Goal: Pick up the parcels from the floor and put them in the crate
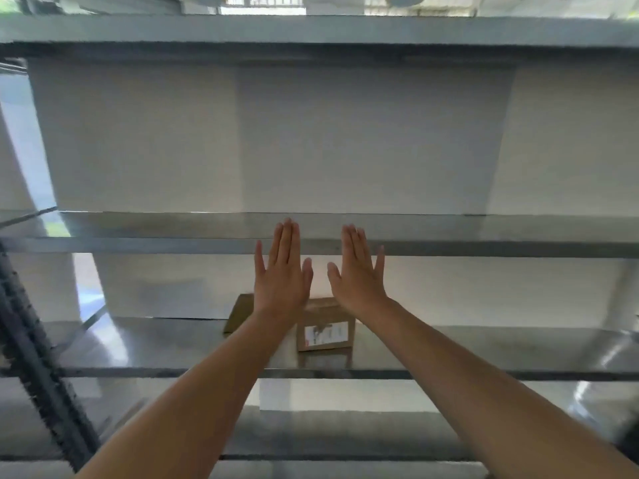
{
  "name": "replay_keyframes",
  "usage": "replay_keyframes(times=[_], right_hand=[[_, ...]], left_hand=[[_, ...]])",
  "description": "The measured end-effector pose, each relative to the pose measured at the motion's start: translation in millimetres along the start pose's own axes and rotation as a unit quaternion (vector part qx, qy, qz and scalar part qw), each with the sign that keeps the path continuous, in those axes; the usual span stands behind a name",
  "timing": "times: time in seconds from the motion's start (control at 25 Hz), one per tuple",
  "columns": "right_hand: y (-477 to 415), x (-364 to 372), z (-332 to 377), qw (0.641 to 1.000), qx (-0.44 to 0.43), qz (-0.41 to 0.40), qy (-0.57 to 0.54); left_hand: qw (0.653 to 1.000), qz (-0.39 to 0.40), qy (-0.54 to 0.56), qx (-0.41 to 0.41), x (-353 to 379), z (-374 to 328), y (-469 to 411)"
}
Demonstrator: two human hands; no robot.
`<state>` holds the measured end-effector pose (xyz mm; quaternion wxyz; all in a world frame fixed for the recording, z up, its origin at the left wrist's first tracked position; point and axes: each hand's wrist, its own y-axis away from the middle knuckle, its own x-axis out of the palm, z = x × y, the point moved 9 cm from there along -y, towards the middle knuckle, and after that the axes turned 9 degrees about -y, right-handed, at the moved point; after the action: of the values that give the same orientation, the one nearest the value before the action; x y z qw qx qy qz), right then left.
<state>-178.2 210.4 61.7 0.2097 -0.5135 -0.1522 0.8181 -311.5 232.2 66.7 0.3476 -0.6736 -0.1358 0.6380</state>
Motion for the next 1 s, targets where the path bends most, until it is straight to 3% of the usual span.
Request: replay_keyframes(times=[0.28, 0.56, 0.8, 1.0], right_hand=[[97.2, -125.5, -192.8, 0.985, 0.129, -0.069, 0.097], [228.6, -229.7, -313.7, 0.939, 0.265, -0.146, 0.167], [334.7, -283.1, -385.0, 0.882, 0.387, -0.165, 0.211], [371.8, -276.4, -441.5, 0.851, 0.450, -0.150, 0.223]], left_hand=[[0.982, 0.003, 0.112, 0.150, -8.2, -248.6, 28.6], [0.934, -0.015, 0.194, 0.298, -34.3, -432.7, 97.9], [0.876, 0.005, 0.281, 0.393, -51.1, -546.2, 168.3], [0.848, 0.050, 0.291, 0.440, -16.4, -599.7, 195.4]])
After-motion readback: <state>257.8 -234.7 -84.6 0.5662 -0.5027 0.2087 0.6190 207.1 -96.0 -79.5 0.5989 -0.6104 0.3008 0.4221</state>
